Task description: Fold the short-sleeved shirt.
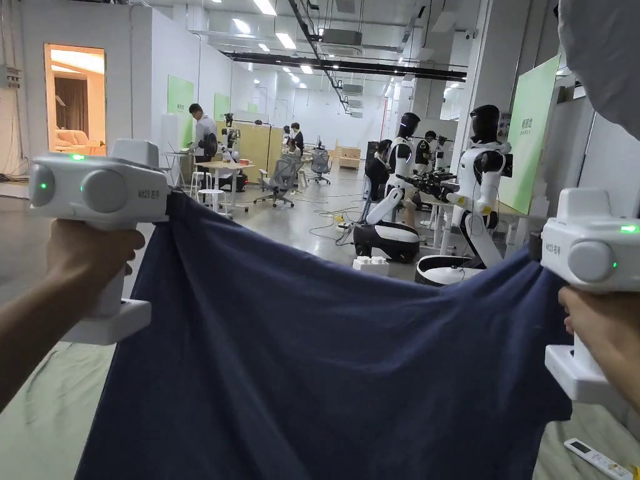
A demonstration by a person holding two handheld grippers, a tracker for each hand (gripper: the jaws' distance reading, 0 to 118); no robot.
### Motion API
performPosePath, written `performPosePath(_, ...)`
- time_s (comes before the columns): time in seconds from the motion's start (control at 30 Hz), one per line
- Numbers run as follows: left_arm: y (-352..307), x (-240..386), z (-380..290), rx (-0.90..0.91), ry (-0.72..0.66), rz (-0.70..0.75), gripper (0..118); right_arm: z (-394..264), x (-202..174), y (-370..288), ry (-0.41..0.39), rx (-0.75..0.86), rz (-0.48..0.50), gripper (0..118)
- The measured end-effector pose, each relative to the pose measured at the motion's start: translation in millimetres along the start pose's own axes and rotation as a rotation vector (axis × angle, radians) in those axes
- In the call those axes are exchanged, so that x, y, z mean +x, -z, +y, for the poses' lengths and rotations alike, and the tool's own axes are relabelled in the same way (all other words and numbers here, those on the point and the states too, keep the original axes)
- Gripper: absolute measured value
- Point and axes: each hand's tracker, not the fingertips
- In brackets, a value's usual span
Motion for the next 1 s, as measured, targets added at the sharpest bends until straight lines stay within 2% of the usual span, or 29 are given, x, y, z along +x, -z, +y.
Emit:
performPosePath(0.37,24.1,-13.6,15.4,-0.007,-0.018,0.018,5,31.7,-2.4,20.0,0.009,0.026,-0.018,1)
performPosePath(0.53,22.9,-12.9,4.3,0.001,-0.009,0.009,5,25.2,-9.9,10.8,-0.031,0.042,-0.011,2)
performPosePath(0.67,12.0,-14.6,-20.9,-0.012,-0.022,0.002,5,0.4,-16.4,-7.1,-0.016,0.022,0.016,2)
performPosePath(0.93,-29.1,-27.2,-100.7,-0.117,-0.099,-0.014,5,-60.4,-31.8,-59.8,-0.054,-0.015,0.059,2)
performPosePath(1.0,-42.5,-32.8,-120.2,-0.125,-0.094,-0.011,5,-72.2,-30.8,-77.3,-0.033,-0.027,0.077,1)
